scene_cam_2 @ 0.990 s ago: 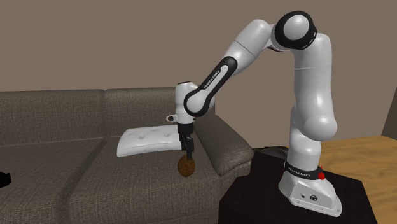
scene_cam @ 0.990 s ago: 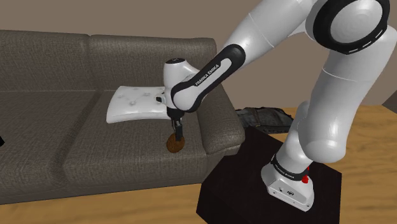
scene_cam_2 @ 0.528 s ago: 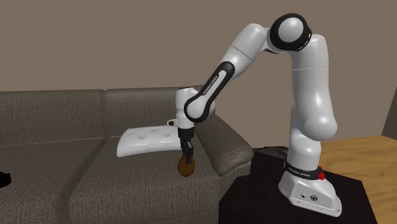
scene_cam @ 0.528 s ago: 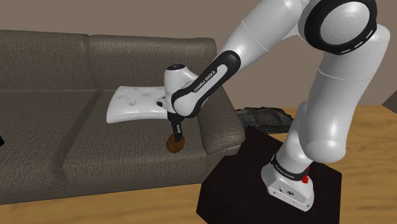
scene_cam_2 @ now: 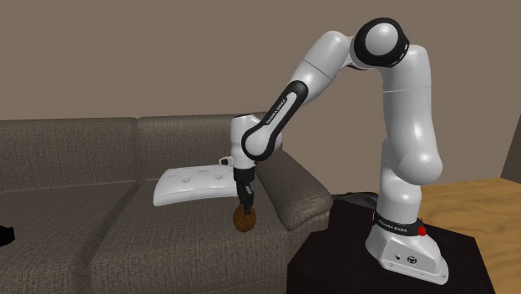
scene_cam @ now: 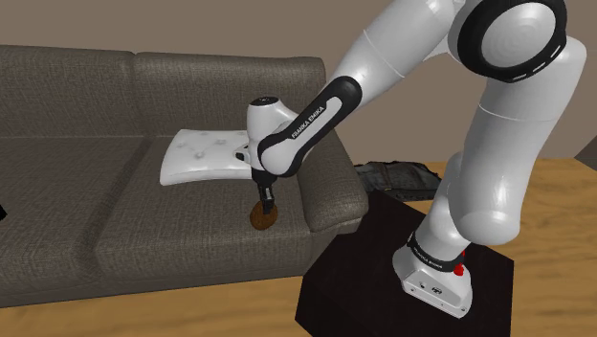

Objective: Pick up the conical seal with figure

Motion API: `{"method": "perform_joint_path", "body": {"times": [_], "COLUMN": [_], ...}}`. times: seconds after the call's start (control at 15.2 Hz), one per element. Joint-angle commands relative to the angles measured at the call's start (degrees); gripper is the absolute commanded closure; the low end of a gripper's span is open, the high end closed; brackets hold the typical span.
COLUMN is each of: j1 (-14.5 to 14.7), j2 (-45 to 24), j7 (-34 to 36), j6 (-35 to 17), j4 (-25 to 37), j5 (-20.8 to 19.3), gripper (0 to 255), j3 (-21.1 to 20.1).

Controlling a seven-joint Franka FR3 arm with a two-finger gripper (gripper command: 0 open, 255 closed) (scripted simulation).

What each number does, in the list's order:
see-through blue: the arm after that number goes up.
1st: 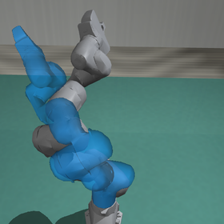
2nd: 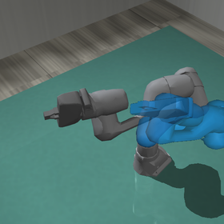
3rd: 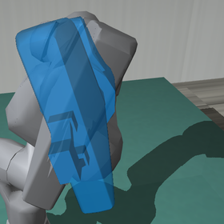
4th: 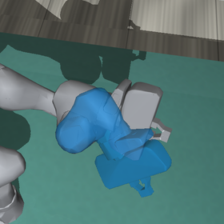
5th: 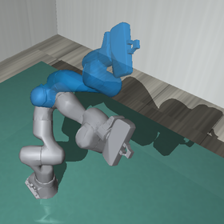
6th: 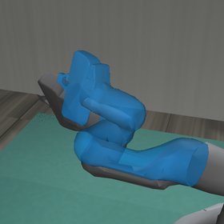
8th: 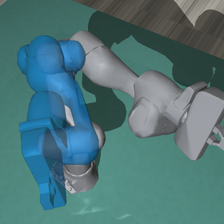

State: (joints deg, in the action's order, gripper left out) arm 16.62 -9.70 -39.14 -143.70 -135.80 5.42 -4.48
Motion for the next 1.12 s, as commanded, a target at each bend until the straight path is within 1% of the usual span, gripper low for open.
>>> {"method": "perform_joint_path", "body": {"times": [0.0, 0.92, 1.06], "j1": [-0.01, -0.14, -0.14], "j2": [0.55, 8.84, 8.91], "j7": [0.13, 0.71, 0.72], "j6": [0.82, 11.5, 11.61], "j4": [0.12, 2.52, 2.56], "j5": [-0.04, -0.18, -0.18], "gripper": [255, 255, 255], "j3": [0.02, 0.1, 0.1]}}
